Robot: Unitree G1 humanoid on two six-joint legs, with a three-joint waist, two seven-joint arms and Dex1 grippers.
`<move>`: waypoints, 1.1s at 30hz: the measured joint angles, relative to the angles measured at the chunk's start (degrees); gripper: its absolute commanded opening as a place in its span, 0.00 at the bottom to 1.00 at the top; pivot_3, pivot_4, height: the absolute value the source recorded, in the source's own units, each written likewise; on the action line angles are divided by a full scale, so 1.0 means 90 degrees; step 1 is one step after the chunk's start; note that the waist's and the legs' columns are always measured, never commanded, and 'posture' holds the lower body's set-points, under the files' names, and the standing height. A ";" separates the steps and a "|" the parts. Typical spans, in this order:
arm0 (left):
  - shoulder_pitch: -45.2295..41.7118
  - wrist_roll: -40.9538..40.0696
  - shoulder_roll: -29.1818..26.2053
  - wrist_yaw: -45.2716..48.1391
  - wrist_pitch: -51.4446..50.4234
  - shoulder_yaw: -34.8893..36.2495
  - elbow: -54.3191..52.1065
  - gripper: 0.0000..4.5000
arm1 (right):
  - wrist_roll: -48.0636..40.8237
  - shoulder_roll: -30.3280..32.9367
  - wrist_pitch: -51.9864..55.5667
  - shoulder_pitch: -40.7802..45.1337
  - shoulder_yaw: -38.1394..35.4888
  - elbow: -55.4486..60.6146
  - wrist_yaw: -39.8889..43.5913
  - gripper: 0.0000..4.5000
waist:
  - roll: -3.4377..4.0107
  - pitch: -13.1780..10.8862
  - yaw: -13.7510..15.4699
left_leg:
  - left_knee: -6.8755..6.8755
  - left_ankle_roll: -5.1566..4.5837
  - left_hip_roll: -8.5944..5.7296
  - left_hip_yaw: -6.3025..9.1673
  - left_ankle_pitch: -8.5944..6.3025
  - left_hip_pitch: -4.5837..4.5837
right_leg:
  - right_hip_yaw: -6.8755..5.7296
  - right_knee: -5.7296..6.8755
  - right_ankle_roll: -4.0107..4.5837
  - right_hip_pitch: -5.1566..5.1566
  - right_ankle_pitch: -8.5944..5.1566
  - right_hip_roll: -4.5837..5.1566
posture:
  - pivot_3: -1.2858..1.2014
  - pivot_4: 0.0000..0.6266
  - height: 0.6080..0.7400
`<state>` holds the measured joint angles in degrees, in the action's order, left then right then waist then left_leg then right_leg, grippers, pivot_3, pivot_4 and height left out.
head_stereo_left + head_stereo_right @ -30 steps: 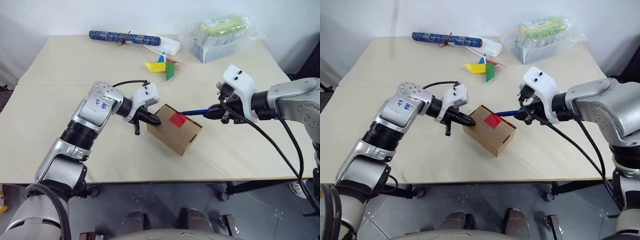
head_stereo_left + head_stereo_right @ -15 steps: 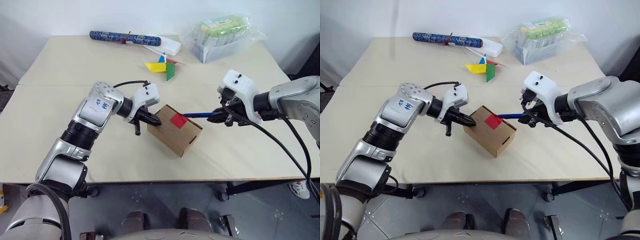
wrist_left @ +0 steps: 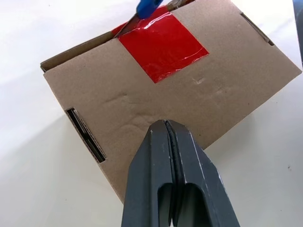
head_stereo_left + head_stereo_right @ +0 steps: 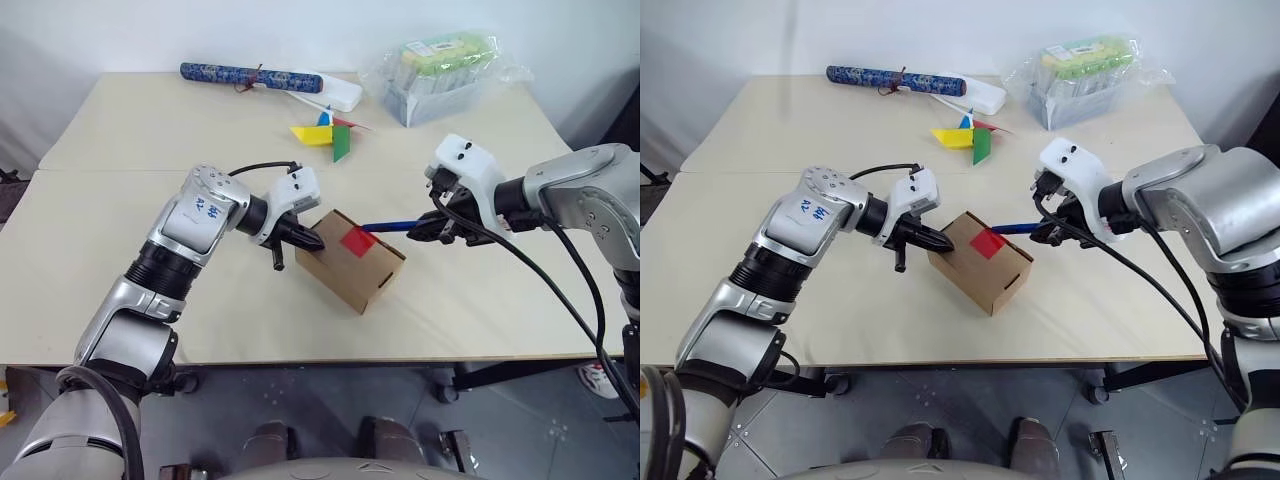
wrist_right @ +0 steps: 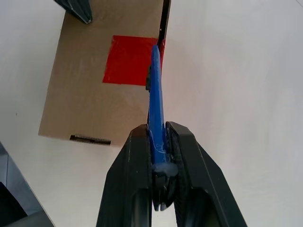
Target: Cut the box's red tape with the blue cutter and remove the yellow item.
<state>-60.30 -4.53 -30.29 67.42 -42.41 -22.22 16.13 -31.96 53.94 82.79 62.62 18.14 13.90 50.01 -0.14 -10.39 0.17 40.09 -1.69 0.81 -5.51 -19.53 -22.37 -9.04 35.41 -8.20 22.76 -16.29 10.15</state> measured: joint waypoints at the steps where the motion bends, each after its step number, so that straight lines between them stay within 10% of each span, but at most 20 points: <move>1: 0.0000 0.0007 0.0008 -0.0002 0.0001 0.0000 0.0004 0.00 | -0.0006 -0.0009 0.0080 0.0021 0.0000 -0.0003 -0.0002 0.04 | 0.0000 0.0000 0.0001 | 0.0000 0.0000 0.0000 0.0001 0.0000 0.0000 | 0.0000 0.0000 0.0000 0.0000 0.0000 0.0000 | 0.52 0.24 1.00; 33: -0.0020 0.0050 0.0252 -0.0296 0.0005 -0.0021 0.0073 0.00 | -0.0252 0.0882 0.0811 0.0760 0.0865 0.0205 0.0647 0.04 | 0.0000 0.0000 0.0143 | 0.0002 -0.0006 -0.0008 0.0020 0.0000 0.0000 | -0.0002 -0.0010 0.0000 -0.0008 0.0000 0.0011 | 0.52 0.24 1.00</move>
<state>-60.48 -4.08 -28.02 64.75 -42.37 -22.42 16.78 -34.23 61.88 90.09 69.46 25.92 15.75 55.83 -0.14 -10.38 1.46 40.11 -1.75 0.73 -5.33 -19.52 -22.38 -9.06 35.33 -8.20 22.69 -16.29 10.25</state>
